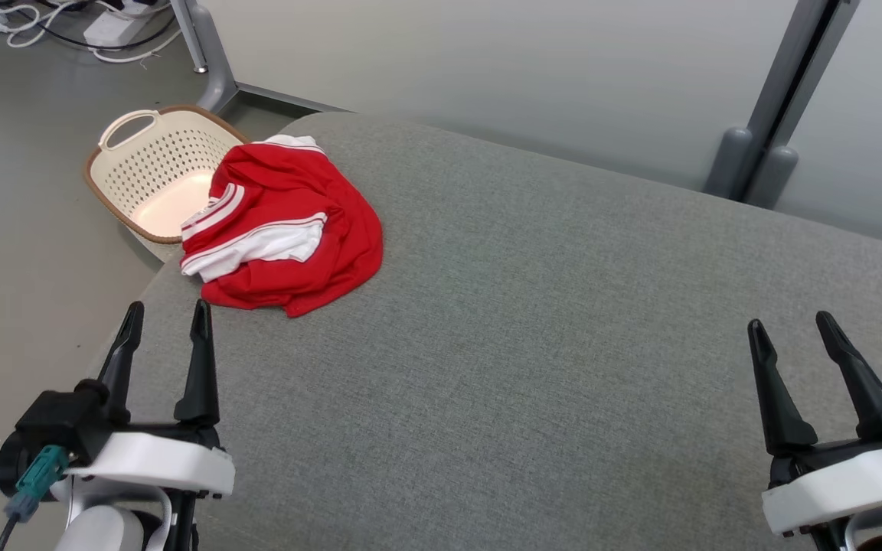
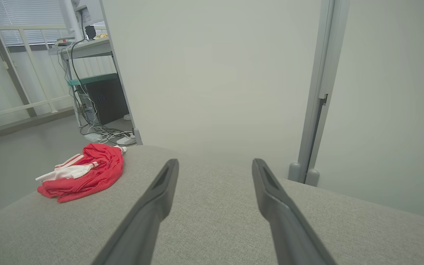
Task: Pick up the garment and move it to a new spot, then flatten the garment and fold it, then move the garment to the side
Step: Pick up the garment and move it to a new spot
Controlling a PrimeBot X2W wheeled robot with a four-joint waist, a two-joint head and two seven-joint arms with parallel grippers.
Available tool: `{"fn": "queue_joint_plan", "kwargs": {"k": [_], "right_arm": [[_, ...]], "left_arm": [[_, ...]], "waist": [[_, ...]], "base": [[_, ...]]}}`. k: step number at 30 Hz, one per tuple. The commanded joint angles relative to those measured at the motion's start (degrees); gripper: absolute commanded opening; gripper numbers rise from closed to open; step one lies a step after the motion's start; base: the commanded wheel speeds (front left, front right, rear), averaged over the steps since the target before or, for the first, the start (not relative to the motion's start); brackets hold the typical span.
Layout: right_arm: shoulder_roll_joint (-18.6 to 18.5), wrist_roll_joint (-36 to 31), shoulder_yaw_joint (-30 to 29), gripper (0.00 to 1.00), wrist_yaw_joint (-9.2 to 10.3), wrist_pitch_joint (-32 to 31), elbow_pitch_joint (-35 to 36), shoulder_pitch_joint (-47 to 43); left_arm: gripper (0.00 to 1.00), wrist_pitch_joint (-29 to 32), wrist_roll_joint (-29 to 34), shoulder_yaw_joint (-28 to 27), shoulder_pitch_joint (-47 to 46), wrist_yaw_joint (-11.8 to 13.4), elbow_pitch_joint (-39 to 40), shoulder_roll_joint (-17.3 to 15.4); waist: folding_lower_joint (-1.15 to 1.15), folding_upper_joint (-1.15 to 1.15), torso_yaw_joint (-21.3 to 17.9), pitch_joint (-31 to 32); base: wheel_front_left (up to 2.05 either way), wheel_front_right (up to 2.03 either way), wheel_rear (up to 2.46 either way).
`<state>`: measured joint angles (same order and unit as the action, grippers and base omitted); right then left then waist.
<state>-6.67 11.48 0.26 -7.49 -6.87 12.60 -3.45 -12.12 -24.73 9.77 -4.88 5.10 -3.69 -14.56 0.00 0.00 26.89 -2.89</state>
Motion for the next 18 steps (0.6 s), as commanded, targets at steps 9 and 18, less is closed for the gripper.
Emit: {"fn": "queue_joint_plan", "kwargs": {"k": [9,18], "right_arm": [[-0.96,-2.15,0.32,1.0,0.0,-2.95,4.43,6.39],[-1.46,-3.36,1.39,1.0,0.0,-4.25,5.9,11.97]], "left_arm": [[1.0,-1.41,-2.37,-0.46,-15.86,-2.36,-17.59,3.46],[1.0,-2.01,-7.64,-2.73,-32.77,-9.02,-46.96,4.74]], "waist": [[0.0,0.0,-7.24,-10.95],[0.0,0.0,-11.86,-20.34]], "base": [[0.0,0.0,0.0],[0.0,0.0,0.0]]}}
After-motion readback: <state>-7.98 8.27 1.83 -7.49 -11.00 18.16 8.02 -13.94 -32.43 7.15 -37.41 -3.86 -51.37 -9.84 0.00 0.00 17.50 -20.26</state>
